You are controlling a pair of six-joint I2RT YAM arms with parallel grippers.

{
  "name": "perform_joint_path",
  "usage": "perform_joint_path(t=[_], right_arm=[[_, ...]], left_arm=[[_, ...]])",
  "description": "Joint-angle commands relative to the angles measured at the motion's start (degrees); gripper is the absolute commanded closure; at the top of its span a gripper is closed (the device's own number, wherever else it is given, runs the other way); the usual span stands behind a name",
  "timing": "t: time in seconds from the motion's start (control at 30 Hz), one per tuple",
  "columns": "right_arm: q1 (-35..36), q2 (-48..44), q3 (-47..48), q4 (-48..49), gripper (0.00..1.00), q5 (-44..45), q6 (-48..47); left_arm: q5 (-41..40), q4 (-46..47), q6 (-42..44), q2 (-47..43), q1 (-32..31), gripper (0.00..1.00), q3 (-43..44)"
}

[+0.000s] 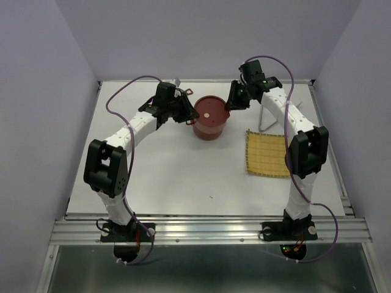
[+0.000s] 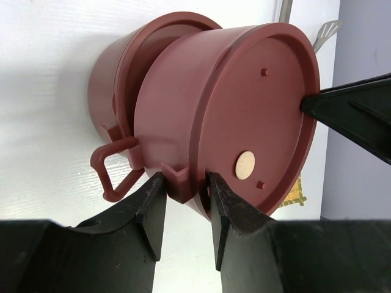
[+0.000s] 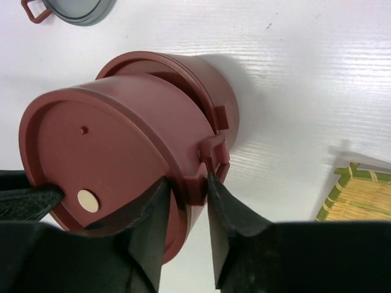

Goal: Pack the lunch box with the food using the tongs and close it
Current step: Place the packing box into the packing box.

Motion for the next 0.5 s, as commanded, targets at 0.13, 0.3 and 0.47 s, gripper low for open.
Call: perform_joint_path(t=[0.13,0.3,0.47], right_arm=[[0.4,0.8,3.5,8.3,0.55,-2.6,2.6],[0.4,1.0,3.7,10.0,0.54,-4.1,3.6],[0.4,1.5,3.9,10.5,0.54,-4.9,4.2]], left_arm=[[-2.6,-5.4,6.8,1.1,-1.3,0.51,1.9],[-4.4,-6.7,7.9,0.8,-1.2,0.37,3.4],[-4.4,-7.2,8.1,1.2,-1.0,0.36,4.6]])
